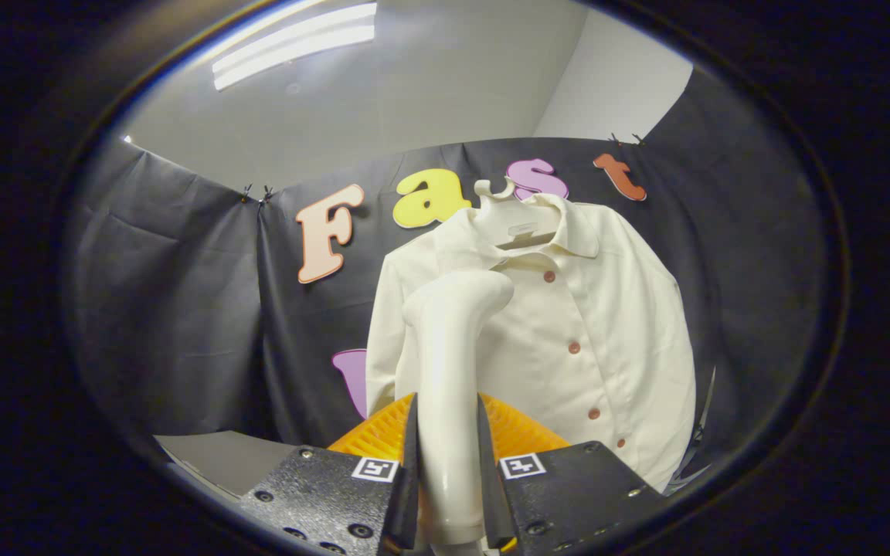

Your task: Iron the clothes twice with a garment steamer, once on the left side and once on the right side.

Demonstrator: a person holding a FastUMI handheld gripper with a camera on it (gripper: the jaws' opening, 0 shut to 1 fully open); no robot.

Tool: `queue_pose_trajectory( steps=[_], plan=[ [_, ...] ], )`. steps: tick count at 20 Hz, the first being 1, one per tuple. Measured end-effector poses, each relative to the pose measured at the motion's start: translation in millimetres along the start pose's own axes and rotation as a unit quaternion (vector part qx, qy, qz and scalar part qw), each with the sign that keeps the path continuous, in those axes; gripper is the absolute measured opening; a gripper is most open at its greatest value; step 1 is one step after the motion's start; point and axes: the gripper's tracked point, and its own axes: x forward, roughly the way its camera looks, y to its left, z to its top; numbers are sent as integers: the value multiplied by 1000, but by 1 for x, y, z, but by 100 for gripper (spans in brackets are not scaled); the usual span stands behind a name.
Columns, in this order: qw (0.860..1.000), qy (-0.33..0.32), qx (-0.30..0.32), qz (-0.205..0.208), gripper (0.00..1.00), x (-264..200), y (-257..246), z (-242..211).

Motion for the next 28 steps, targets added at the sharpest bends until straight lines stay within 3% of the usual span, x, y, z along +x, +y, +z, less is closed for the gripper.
queue_pose_trajectory(
  steps=[5,13,28],
  plan=[
    [999,14,49,9,34,15,-11,-11],
    [998,32,54,-6,33,3,-25,-39],
    [988,114,100,-28,34,-52,-65,-148]
  ],
)
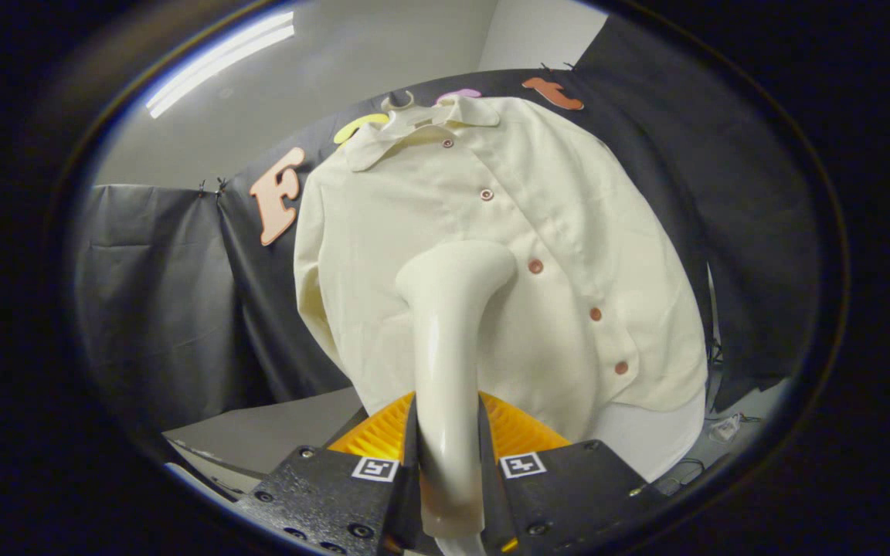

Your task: Iron the clothes twice with a garment steamer, once on the left side and once on the right side.

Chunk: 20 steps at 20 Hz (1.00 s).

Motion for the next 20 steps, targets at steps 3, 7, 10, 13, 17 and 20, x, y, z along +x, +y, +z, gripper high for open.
queue_pose_trajectory(
  steps=[3,7,10,13,17,20],
  plan=[
    [1000,15,7,-4,33,-11,-15,-23],
    [999,37,26,-6,34,-23,-33,-59],
    [998,53,41,-8,34,-33,-48,-82],
    [996,68,49,-8,34,-42,-60,-105],
    [995,87,56,-1,34,-54,-70,-133],
    [993,99,70,3,34,-63,-76,-146]
  ],
)
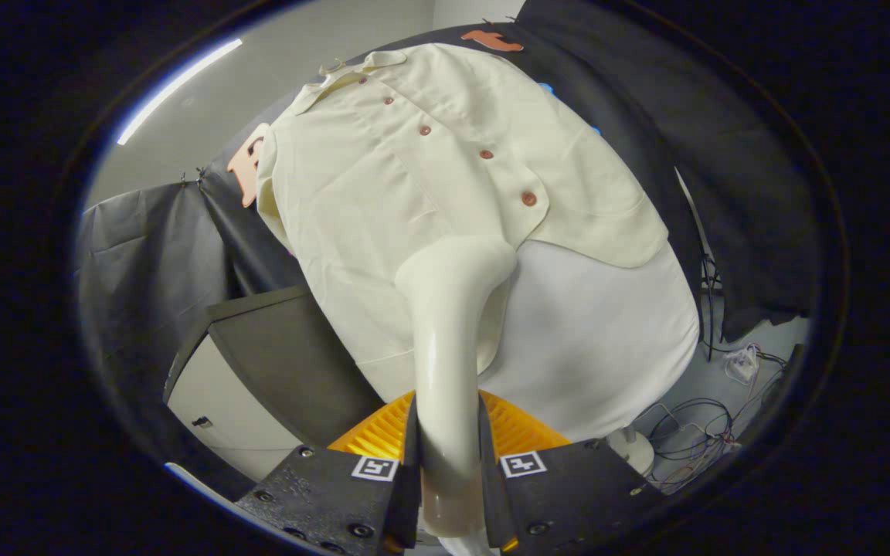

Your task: Iron the clothes twice with a garment steamer, once on the left side and once on the right side.

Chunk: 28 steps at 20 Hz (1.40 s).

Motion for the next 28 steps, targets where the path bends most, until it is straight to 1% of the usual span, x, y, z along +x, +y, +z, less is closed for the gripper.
queue_pose_trajectory(
  steps=[3,5,7,10,14,18,22,24,28],
  plan=[
    [999,-8,28,15,32,-10,1,6],
    [999,-22,33,22,31,-18,4,19],
    [998,-35,38,31,31,-28,11,36],
    [997,-55,28,45,31,-39,29,70],
    [994,-96,-14,54,31,-51,55,137],
    [987,-142,-61,46,31,-50,79,222],
    [977,-191,-88,34,31,-45,100,304],
    [975,-202,-86,28,31,-38,102,332],
    [972,-215,-96,8,31,-20,90,372]
  ],
)
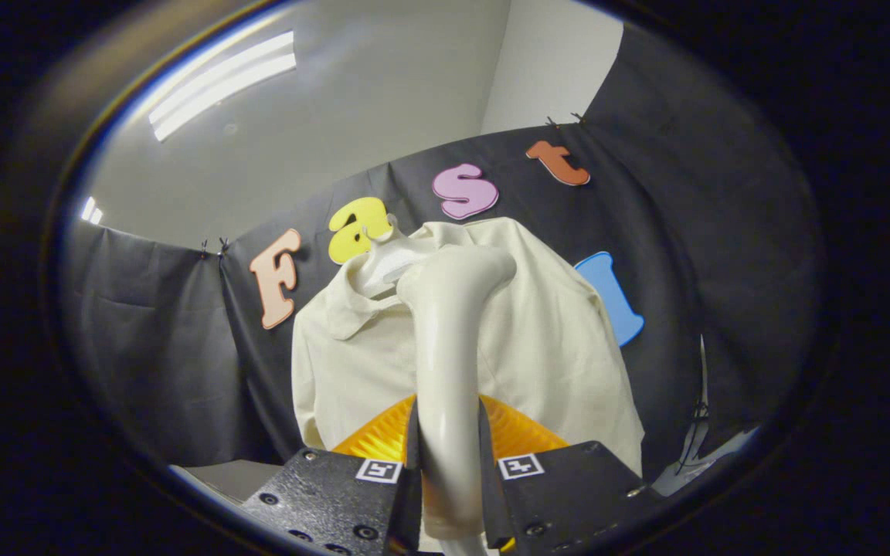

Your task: Iron the clothes twice with a garment steamer, once on the left side and once on the right side.

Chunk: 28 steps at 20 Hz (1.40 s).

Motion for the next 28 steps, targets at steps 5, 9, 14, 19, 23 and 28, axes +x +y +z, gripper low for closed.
queue_pose_trajectory(
  steps=[5,9,14,19,23,28],
  plan=[
    [1000,5,21,-17,31,30,-27,0],
    [999,20,41,-19,31,50,-42,-20],
    [996,27,83,-10,31,44,-50,-45],
    [995,47,80,-24,31,30,-56,-73],
    [994,57,87,-32,31,19,-64,-94],
    [991,71,100,-45,31,4,-80,-123]
  ],
)
